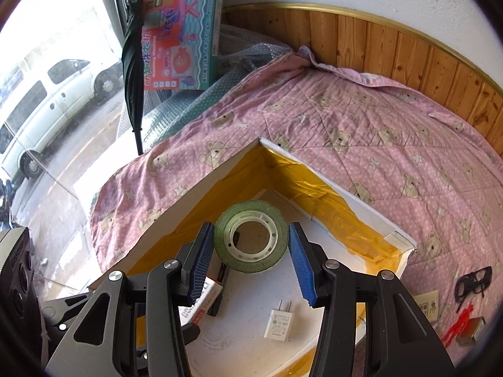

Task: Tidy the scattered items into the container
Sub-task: 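Carry the staples box and tape roll over the cardboard box with both tools, then open both tools to drop the staples box and tape into the box, then move both tools back toward the remaining items on the bedspread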

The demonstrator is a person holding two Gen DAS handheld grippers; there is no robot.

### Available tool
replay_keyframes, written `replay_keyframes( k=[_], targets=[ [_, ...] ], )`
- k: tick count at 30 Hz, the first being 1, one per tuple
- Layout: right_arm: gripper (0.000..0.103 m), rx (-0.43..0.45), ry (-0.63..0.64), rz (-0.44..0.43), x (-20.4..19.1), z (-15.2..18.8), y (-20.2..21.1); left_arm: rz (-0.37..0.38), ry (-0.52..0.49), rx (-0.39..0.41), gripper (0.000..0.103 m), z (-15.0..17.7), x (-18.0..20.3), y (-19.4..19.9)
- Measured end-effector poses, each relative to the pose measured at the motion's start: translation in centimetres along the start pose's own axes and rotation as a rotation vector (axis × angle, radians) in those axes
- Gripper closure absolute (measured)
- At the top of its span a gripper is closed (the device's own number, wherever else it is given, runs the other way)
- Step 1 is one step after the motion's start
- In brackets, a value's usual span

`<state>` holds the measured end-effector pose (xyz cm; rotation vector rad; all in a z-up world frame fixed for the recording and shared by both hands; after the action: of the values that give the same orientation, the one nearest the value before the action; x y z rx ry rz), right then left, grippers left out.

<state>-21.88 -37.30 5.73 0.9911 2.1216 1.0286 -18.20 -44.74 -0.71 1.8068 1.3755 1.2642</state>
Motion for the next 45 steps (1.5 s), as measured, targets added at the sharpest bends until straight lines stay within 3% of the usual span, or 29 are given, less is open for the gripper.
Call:
replay_keyframes(
  k=[2,14,20,27,34,45],
  targets=[
    [0.052,-0.005,-0.021,0.003,0.5,0.2,-0.2,-0.004,0.005,-0.004,0.049,-0.1,0.0,-0.2],
    [0.051,0.046,-0.116,-0.075,2.3,2.5,3.1,0.004,-0.029,0.002,0.049,0.4,1.9,0.9],
    [0.051,0.100,-0.217,-0.135,4.2,5.7,6.1,0.011,-0.024,0.032,0.049,1.4,2.5,2.7],
    [0.051,0.185,-0.239,-0.193,4.3,8.8,10.2,0.012,-0.015,0.055,0.049,3.4,3.3,4.7],
    [0.051,0.272,-0.243,-0.239,3.9,12.2,14.4,0.017,-0.077,0.103,0.049,5.1,6.3,7.1],
    [0.051,0.314,-0.398,-0.215,9.5,19.6,17.9,0.060,-0.207,0.095,0.049,7.7,13.0,7.1]
  ],
)
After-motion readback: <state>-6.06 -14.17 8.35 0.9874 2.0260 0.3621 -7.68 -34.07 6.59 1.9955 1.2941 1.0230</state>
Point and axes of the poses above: each gripper's, at about its wrist camera, not at the fingertips, and y roughly against the way its jaws point, x to its right, z to its underside, the point moved 1 cm from there along -y, roughly the way its jaws point, and after that the axes turned 2 degrees about -x, right-handed, at the moved point
